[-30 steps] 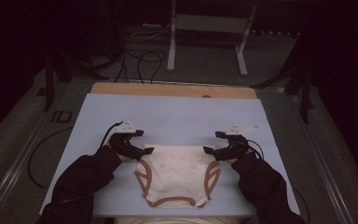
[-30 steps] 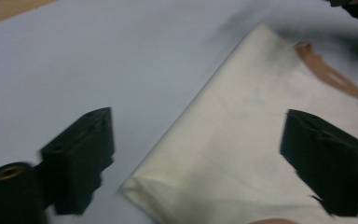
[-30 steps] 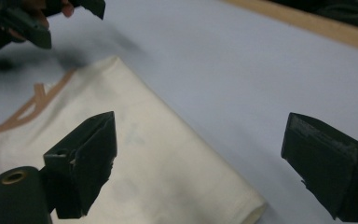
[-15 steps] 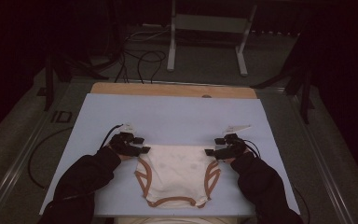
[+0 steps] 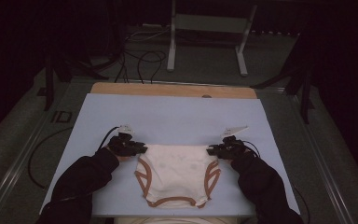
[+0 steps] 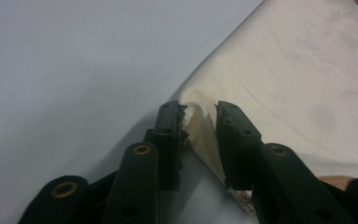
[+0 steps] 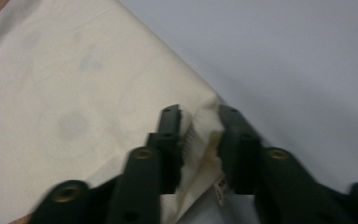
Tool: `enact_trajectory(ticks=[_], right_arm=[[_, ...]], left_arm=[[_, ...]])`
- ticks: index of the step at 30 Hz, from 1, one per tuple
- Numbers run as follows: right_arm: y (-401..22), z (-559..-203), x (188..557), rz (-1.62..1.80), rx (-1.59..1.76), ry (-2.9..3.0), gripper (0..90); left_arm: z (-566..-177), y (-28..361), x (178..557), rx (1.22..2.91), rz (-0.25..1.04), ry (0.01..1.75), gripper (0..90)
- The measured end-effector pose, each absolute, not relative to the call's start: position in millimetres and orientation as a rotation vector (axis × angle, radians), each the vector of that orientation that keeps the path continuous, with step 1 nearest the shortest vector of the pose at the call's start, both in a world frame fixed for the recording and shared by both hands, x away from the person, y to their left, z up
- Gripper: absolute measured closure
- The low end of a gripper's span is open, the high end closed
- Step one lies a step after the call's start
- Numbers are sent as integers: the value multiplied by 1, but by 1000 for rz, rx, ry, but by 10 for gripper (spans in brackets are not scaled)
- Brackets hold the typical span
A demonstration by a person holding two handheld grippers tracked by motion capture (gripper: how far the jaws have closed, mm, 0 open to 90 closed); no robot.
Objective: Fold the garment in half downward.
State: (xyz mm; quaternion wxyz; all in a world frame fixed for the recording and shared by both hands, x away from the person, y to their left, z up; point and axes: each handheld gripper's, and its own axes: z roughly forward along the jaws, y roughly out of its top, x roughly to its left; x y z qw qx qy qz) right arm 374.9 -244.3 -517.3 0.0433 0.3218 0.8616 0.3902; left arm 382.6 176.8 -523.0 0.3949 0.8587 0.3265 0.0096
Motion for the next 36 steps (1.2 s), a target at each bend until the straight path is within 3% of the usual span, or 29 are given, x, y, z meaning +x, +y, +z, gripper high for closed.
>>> enact_trajectory(ticks=[3,9,36], right_arm=[[-243,-514,374,1172,967,2640,864],[-243,-509,375,1166,950,2608,880],[-235,-496,397,1216,966,2536,884]], left_arm=[[-522,177,383,2171,24,837,799],[-516,181,381,2152,52,858,865],[-493,198,394,2115,243,862,881]])
